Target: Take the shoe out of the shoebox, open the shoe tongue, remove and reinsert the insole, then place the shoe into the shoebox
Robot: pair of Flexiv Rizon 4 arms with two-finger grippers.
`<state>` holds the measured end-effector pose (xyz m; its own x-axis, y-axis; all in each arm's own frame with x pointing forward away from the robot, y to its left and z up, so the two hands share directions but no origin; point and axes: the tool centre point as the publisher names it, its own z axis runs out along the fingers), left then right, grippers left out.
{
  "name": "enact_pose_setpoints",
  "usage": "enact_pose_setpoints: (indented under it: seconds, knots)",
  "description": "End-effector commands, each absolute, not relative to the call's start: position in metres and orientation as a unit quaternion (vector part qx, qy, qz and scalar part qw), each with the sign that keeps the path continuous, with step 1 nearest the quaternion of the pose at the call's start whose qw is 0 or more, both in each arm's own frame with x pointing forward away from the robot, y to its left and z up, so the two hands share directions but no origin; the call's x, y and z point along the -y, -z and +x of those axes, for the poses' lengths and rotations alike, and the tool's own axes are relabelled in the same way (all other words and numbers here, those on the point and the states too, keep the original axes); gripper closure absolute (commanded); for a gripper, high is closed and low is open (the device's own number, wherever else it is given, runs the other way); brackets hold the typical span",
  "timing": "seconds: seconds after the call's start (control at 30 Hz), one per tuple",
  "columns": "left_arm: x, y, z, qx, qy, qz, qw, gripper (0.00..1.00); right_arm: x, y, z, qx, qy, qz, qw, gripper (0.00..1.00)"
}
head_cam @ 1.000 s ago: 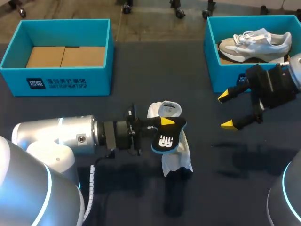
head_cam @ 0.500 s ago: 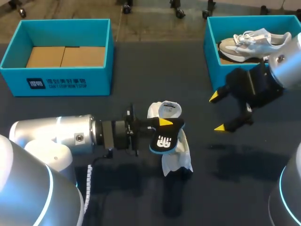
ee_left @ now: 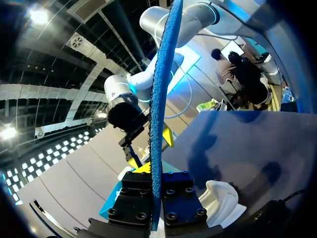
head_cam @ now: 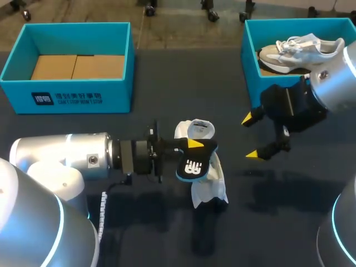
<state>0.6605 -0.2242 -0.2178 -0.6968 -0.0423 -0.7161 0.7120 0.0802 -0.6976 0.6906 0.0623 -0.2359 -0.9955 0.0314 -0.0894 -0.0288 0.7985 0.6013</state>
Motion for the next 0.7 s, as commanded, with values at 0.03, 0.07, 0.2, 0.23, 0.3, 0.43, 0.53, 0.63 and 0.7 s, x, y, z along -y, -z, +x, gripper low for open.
enact_pose_setpoints:
  seconds: [0.03,0.07,0.2,0.23,0.3,0.43,0.53,0.63,0.7]
  knots:
    - [0.2239,0.2182,0.6614,-0.672,0.63,0.25,0.299,1.0,-0.0639,0.2373,0.6919,-0.947,-0.316,0.001,0.047,0.0]
    - [0.2235,0.2184,0.6616,-0.672,0.63,0.249,0.299,1.0,-0.0639,0.2373,0.6919,-0.947,-0.316,0.001,0.047,0.0]
    - [0.2232,0.2189,0.6621,-0.672,0.631,0.249,0.297,1.0,-0.0639,0.2373,0.6919,-0.947,-0.316,0.001,0.047,0.0]
    - [0.2232,0.2189,0.6622,-0.672,0.631,0.249,0.297,1.0,-0.0639,0.2373,0.6919,-0.947,-0.316,0.001,0.047,0.0]
    - [0.2227,0.2183,0.6628,-0.671,0.631,0.25,0.297,1.0,-0.0639,0.2373,0.6919,-0.947,-0.316,0.001,0.047,0.0]
    - [0.2212,0.2164,0.6634,-0.67,0.632,0.25,0.299,1.0,-0.0635,0.2394,0.6917,-0.946,-0.319,0.002,0.051,0.0]
    - [0.2197,0.2169,0.664,-0.67,0.632,0.249,0.299,1.0,-0.0645,0.2442,0.6913,-0.946,-0.32,0.0,0.061,0.0]
    - [0.2195,0.2178,0.6645,-0.671,0.632,0.248,0.298,1.0,-0.0665,0.2452,0.6915,-0.946,-0.318,0.0,0.061,0.0]
    - [0.2195,0.2179,0.6647,-0.671,0.632,0.248,0.297,1.0,-0.068,0.2458,0.6919,-0.946,-0.317,-0.001,0.062,0.0]
